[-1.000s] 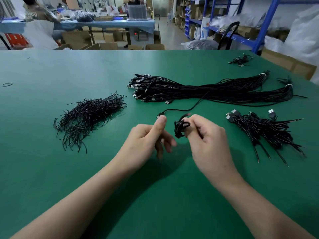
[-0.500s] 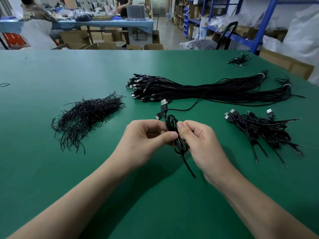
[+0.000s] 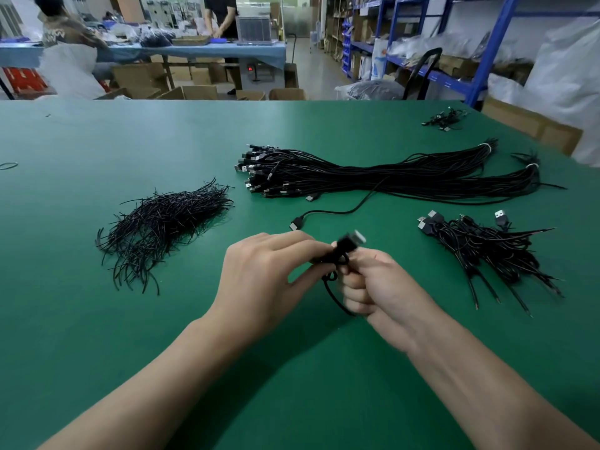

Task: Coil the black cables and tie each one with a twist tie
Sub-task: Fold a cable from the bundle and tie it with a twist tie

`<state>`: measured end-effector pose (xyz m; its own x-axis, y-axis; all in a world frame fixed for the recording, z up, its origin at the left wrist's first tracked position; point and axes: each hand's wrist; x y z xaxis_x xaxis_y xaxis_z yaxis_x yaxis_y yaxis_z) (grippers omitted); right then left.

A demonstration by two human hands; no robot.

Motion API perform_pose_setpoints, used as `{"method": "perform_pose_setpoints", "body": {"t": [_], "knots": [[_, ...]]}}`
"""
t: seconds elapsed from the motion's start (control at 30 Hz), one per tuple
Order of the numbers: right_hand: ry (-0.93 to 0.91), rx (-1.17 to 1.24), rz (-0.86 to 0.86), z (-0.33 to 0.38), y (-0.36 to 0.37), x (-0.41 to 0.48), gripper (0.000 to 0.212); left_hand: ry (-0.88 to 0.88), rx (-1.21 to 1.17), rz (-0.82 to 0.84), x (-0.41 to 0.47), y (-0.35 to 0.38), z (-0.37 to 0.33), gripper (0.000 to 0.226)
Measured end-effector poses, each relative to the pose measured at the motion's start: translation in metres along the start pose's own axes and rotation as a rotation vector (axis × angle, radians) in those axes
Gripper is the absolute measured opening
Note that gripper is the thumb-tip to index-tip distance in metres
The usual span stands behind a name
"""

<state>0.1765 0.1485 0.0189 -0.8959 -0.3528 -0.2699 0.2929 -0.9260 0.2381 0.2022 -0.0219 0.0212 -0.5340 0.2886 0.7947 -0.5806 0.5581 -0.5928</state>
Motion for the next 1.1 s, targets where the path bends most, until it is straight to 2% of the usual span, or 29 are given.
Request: {"method": "perform_pose_setpoints", "body": {"t": [0.07,0.1,0.13,0.2,0.27,0.4,0.5,0.6,0.67,0.73,0.77,0.8,0.9,0.97,1.1], "knots": [[0.093,0.111,0.000,0.001,-0.001,0.001,0.040,0.094,0.066,0.001,0.000,0.002,0.002,0.009],[0.102,0.116,0.002,0.002,-0.001,0.001,0.040,0.075,0.047,0.011,0.000,0.003,0.003,0.009],[0.079,0.076,0.004,0.003,-0.002,0.001,0.040,-0.001,-0.021,0.030,0.001,0.004,0.002,0.009],[-0.033,-0.110,-0.023,0.004,-0.004,0.000,0.040,-0.273,-0.261,0.085,0.003,0.005,0.000,0.008],[-0.171,-0.361,-0.127,0.006,-0.003,0.000,0.045,-0.509,-0.458,0.129,0.005,0.006,-0.002,0.007],[-0.424,-0.761,-0.345,0.009,-0.002,0.000,0.048,-0.763,-0.677,0.167,0.012,0.010,-0.002,0.006],[-0.448,-0.970,-0.388,0.016,-0.006,0.001,0.040,-0.869,-0.800,0.214,0.018,0.014,-0.002,0.017],[-0.436,-0.957,-0.285,0.030,-0.012,0.002,0.021,-0.885,-0.879,0.297,0.026,0.023,-0.003,0.017],[-0.369,-0.842,-0.225,0.040,-0.022,0.002,0.016,-0.914,-1.062,0.367,0.031,0.029,-0.002,0.015],[-0.303,-0.823,-0.249,0.051,-0.039,0.004,0.015,-0.938,-1.236,0.455,0.037,0.031,0.003,0.020],[-0.290,-0.853,-0.289,0.058,-0.049,0.005,0.014,-0.916,-1.214,0.494,0.040,0.033,0.008,0.021],[-0.295,-0.915,-0.357,0.066,-0.061,0.006,0.014,-0.863,-1.072,0.514,0.043,0.036,0.014,0.022],[-0.318,-1.223,-0.609,0.093,-0.100,0.009,0.019,-0.612,-0.253,0.496,0.049,0.048,0.037,0.032],[-0.233,-1.422,-0.688,0.105,-0.121,0.014,0.021,-0.499,0.127,0.534,0.050,0.056,0.047,0.042],[0.103,-1.683,-0.692,0.112,-0.138,0.024,0.035,-0.553,0.301,0.618,0.046,0.073,0.061,0.042]]}}
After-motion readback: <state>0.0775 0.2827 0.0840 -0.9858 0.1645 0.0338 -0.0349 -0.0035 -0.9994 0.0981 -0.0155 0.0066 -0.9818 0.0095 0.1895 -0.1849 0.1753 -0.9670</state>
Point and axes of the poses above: each hand's wrist, its own x-axis towards the middle knuckle, its own y-axis out of the palm, z = x × y, and after that the axes turned 3 degrees about y, right-handed
